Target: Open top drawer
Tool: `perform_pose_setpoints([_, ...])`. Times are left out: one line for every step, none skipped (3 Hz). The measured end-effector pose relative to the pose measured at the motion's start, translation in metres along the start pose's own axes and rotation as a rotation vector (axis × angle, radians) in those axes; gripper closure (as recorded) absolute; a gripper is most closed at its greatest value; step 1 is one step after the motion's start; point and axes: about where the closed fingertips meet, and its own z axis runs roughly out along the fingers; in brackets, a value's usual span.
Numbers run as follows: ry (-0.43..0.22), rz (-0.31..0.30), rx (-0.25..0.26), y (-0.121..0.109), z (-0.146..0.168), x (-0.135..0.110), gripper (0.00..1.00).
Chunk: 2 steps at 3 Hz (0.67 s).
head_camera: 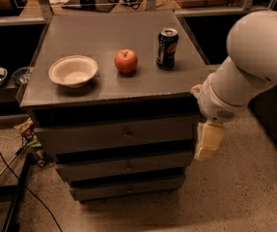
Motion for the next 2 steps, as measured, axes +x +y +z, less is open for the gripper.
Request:
perform_pose_setpoints([-0.048, -0.021, -0.022, -0.0028, 0.0097, -0.0110, 0.00])
perform_pose_setpoints([-0.047, -0.020, -0.022, -0.0023, 0.0096, -0.0107, 0.00])
